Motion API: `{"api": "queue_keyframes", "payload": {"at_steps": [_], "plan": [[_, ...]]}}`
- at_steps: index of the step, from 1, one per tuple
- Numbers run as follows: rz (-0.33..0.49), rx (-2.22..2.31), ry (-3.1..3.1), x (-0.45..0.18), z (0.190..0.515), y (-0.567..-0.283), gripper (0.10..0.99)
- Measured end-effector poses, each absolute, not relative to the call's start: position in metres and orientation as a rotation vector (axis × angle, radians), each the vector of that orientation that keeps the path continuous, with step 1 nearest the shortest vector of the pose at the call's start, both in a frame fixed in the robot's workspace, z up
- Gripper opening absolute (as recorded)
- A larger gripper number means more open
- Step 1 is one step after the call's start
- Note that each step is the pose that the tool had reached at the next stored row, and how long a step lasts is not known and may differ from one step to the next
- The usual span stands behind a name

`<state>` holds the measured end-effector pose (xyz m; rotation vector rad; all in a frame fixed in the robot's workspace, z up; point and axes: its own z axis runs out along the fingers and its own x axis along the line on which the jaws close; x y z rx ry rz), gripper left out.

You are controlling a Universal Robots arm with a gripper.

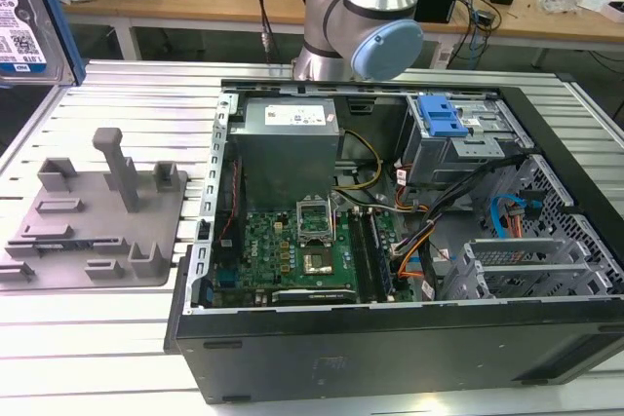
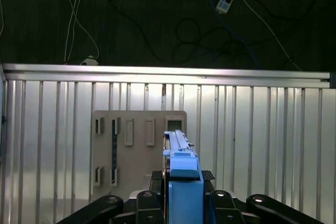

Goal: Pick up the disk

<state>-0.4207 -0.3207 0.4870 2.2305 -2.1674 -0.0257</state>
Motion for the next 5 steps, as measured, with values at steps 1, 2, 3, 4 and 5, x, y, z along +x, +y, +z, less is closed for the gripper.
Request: {"api": "queue_keyframes", "payload": {"at_steps": [1,2,3,4,5], "plan": [[-0.026,2.23,-2.167,-0.4207,0.487,-0.3207,0.369],[-0.026,2.23,-2.167,-0.4208,0.487,-0.3207,0.369],[-0.026,2.23,-2.167,-0.4208,0.487,-0.3206,0.369],[-0.026,2.23,-2.167,-0.4209,0.487,-0.3207,0.369],[-0.026,2.23,-2.167,-0.4209,0.487,-0.3207,0.369]]}}
